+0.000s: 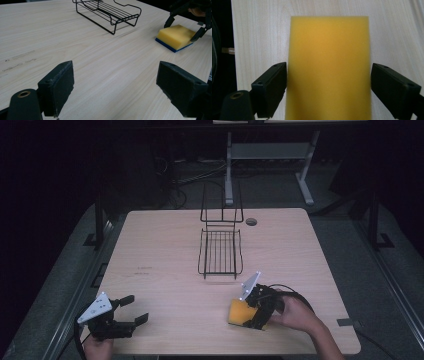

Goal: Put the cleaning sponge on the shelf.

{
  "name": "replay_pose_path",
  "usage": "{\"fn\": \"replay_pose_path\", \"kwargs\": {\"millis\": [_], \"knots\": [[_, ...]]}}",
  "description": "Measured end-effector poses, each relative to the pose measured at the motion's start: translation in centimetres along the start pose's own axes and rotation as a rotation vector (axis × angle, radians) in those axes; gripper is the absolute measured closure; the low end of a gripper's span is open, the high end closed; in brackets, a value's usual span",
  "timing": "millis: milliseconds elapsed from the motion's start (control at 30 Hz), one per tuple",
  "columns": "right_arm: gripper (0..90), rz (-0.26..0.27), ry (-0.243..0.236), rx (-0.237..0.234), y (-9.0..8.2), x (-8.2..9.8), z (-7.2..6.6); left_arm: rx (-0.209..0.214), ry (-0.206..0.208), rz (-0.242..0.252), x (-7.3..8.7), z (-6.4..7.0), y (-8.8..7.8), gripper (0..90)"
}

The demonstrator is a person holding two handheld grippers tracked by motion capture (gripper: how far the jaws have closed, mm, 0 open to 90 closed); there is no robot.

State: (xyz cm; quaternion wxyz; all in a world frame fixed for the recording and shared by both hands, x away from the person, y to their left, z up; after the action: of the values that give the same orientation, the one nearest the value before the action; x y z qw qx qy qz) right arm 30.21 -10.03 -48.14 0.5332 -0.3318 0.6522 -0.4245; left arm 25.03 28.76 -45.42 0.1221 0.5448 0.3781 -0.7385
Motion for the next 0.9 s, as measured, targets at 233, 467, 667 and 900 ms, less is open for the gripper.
{"fn": "replay_pose_path", "kwargs": {"millis": [233, 467, 667, 900], "knots": [[14.4, -0.009, -0.01, 0.0, 0.7, 0.2, 0.1, 0.0, 0.003, 0.002, 0.0, 0.0, 0.0, 14.0], [14.4, -0.023, 0.012, 0.005, 0.9, 0.6, 0.0, 0.0, -0.003, 0.001, 0.0, 0.0, 0.0, 14.0], [14.9, -0.031, 0.001, 0.014, 1.1, 0.7, -0.1, 0.001, -0.004, 0.001, 0.0, 0.0, 0.0, 14.0], [16.9, -0.04, -0.012, 0.021, 1.3, 0.7, -0.1, -0.001, -0.005, 0.003, 0.0, -0.1, -0.1, 14.0]]}}
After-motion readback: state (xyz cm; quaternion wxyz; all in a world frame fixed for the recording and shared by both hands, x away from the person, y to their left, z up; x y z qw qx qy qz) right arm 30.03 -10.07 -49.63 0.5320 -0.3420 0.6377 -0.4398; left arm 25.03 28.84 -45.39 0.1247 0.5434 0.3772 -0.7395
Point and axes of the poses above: each handheld gripper's, and its own axes: y roughly forward along the jaws, x roughly out of its underside, z roughly to its right, the point moved 5 cm from there along y, roughly forward along the jaws
